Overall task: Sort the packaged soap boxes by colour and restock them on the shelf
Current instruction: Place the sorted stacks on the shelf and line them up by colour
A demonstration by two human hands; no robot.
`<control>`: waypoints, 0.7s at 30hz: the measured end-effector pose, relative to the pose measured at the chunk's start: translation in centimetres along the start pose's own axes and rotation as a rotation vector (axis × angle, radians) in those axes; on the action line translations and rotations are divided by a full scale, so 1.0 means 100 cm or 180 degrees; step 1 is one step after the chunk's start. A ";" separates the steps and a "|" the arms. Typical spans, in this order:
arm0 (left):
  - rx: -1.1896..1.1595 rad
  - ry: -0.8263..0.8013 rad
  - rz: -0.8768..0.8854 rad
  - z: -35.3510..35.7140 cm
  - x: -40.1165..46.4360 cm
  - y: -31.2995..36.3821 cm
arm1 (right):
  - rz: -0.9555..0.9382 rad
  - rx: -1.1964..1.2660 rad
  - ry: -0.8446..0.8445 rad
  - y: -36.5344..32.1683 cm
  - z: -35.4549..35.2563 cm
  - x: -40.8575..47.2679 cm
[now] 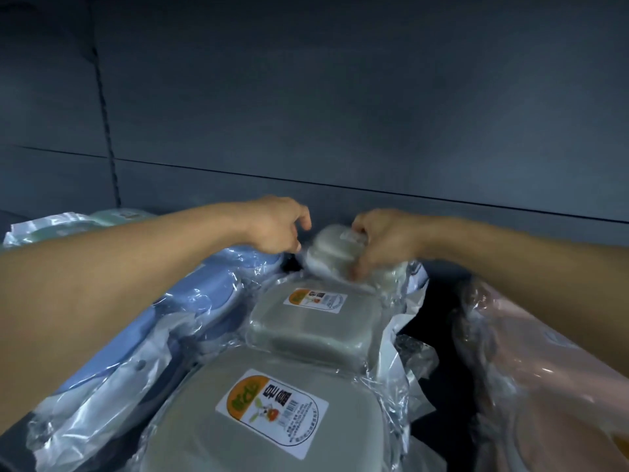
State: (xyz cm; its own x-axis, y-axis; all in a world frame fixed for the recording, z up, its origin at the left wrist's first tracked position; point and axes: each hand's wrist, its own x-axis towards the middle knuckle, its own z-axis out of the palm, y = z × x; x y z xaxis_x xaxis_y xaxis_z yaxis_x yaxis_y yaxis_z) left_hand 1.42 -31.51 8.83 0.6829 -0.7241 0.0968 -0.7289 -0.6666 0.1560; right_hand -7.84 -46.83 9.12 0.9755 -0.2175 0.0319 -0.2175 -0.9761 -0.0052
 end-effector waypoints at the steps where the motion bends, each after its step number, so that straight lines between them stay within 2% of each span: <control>1: 0.0077 0.0011 0.0032 0.001 0.003 0.001 | 0.0070 0.0160 0.0108 0.005 -0.010 -0.004; 3: 0.0085 -0.0080 0.0122 0.004 0.010 0.005 | 0.0161 0.0445 0.0251 0.018 -0.028 -0.016; 8: -0.0242 -0.0753 0.0436 0.018 0.038 0.022 | 0.0269 0.0666 0.0334 0.050 -0.048 -0.043; 11: 0.0002 -0.1077 0.0470 0.026 0.052 0.030 | 0.0293 0.0815 0.0370 0.064 -0.047 -0.053; 14: 0.0312 -0.1278 0.0253 0.031 0.062 0.024 | 0.0291 0.0921 0.0392 0.076 -0.042 -0.058; 17: 0.0317 -0.1216 0.0051 0.034 0.068 0.013 | 0.0230 0.0976 0.0411 0.082 -0.037 -0.059; 21: 0.0521 -0.0643 -0.0004 0.032 0.070 0.007 | 0.0183 0.0976 0.0414 0.084 -0.032 -0.056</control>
State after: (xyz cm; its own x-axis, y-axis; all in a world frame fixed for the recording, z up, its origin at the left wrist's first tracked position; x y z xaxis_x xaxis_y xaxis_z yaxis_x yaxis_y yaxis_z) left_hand 5.49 -37.63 6.45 0.6723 -0.7329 -0.1043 -0.7373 -0.6755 -0.0069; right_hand -15.27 -53.80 12.13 0.9453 -0.2895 0.1499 -0.2330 -0.9216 -0.3104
